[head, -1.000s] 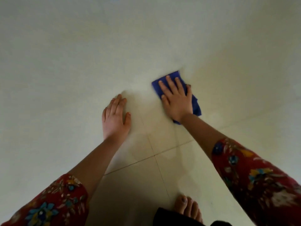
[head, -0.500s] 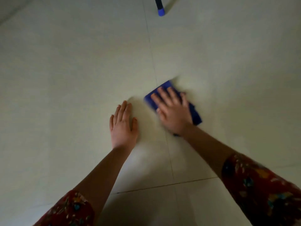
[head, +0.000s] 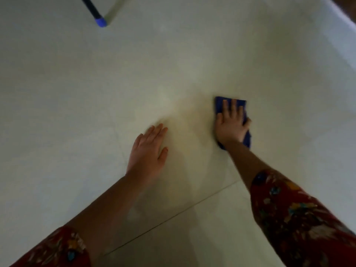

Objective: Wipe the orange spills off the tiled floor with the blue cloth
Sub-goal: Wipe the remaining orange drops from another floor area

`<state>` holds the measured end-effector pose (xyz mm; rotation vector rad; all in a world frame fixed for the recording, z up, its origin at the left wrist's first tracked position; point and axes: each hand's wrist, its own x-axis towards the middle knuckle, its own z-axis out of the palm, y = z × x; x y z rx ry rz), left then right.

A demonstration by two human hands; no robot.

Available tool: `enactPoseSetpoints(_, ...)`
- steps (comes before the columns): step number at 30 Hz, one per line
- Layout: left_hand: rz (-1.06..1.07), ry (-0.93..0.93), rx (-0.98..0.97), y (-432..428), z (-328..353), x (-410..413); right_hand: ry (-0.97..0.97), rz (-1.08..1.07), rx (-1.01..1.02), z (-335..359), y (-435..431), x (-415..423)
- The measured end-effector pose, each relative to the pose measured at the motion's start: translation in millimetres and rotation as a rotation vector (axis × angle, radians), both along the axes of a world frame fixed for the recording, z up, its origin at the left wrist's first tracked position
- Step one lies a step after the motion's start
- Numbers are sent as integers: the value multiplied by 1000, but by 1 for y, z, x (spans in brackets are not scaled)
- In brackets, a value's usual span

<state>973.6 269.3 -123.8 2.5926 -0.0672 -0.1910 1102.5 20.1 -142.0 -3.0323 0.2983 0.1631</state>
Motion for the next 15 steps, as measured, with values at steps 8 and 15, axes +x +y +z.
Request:
enactPoseSetpoints(8,-490,-25,229,-10,-5,-30,59,-129,41,7,-68,-44)
enactPoseSetpoints(15,-738,86,357,68,6,-95,61,141,95,3,-2,-207)
